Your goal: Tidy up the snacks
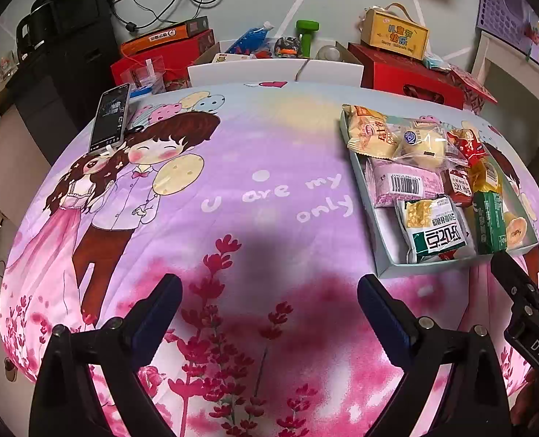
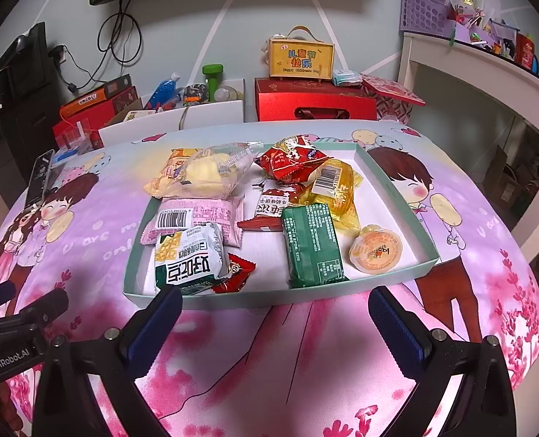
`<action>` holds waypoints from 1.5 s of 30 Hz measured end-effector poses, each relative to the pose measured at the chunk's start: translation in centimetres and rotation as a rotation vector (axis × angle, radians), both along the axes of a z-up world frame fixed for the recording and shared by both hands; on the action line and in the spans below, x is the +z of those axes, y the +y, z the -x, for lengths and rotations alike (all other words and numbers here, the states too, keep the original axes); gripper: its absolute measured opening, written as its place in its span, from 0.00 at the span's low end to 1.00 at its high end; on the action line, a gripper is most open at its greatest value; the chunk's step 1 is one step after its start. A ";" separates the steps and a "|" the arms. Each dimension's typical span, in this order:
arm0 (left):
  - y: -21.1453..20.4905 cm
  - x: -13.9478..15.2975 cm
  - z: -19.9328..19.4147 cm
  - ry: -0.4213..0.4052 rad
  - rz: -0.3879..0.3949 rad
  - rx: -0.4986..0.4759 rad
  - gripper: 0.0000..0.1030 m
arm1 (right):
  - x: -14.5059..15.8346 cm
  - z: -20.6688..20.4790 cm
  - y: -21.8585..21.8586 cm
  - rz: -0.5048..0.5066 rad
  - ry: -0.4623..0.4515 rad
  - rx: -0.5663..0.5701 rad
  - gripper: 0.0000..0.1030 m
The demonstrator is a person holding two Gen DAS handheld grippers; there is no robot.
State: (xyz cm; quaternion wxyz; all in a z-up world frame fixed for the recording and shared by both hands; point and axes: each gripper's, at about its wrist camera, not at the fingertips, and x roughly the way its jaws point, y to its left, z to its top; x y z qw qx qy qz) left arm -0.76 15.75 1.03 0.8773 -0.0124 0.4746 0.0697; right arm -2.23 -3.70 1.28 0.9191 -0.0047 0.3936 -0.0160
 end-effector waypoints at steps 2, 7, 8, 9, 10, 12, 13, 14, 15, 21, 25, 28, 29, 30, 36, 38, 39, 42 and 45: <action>0.0 0.0 0.0 0.000 0.001 0.001 0.94 | -0.1 0.0 0.0 0.000 0.001 0.001 1.00; 0.0 0.0 0.0 0.000 0.000 0.000 0.94 | -0.1 0.0 0.0 0.001 0.002 0.000 1.00; 0.0 0.0 0.0 0.000 0.000 0.000 0.94 | -0.1 0.0 0.0 0.000 0.002 0.000 1.00; 0.0 0.0 0.0 0.000 0.000 0.000 0.94 | -0.1 0.0 0.0 0.000 0.002 0.000 1.00; 0.0 0.0 0.0 0.000 0.000 0.000 0.94 | -0.1 0.0 0.0 0.001 0.001 0.001 1.00; 0.0 0.0 0.0 0.000 0.000 0.001 0.94 | -0.1 0.0 0.0 0.001 0.001 0.001 1.00; 0.0 0.0 0.0 0.000 0.000 0.001 0.94 | -0.1 0.0 0.0 0.001 0.001 0.001 1.00; 0.0 0.0 0.0 0.000 0.000 0.001 0.94 | -0.1 0.0 0.0 0.001 0.002 0.000 1.00; 0.0 0.1 0.0 0.000 0.000 0.001 0.94 | -0.1 0.0 0.0 0.001 0.002 0.000 1.00; 0.0 0.1 0.0 -0.001 -0.002 0.001 0.94 | 0.0 0.0 0.1 0.001 0.002 0.000 1.00; 0.0 0.1 0.0 -0.001 -0.002 0.000 0.94 | -0.1 0.0 0.1 0.002 0.002 0.001 1.00; 0.1 0.2 0.1 -0.009 0.006 0.001 0.94 | -0.1 0.0 0.2 0.004 0.005 0.003 1.00; 0.1 0.2 0.1 -0.012 0.011 -0.002 0.94 | -0.1 0.0 0.2 0.004 0.004 0.003 1.00; 0.1 0.2 0.1 -0.014 0.010 -0.001 0.94 | -0.1 0.0 0.2 0.005 0.003 0.005 1.00; -0.1 0.3 0.1 -0.014 -0.018 0.009 0.94 | -0.1 0.0 0.1 0.003 0.003 0.009 1.00; -0.1 0.3 0.1 -0.012 -0.031 0.016 0.94 | 0.0 0.1 0.2 -0.012 -0.004 0.027 1.00; -0.1 0.2 0.1 -0.009 -0.030 0.013 0.94 | 0.1 0.1 0.3 -0.020 -0.009 0.038 1.00; -0.2 0.3 0.1 -0.010 -0.038 0.010 0.94 | 0.1 0.0 0.5 -0.007 -0.007 0.039 1.00; -0.1 0.3 0.2 -0.011 -0.037 0.011 0.94 | 0.4 0.3 0.2 -0.015 -0.021 0.028 1.00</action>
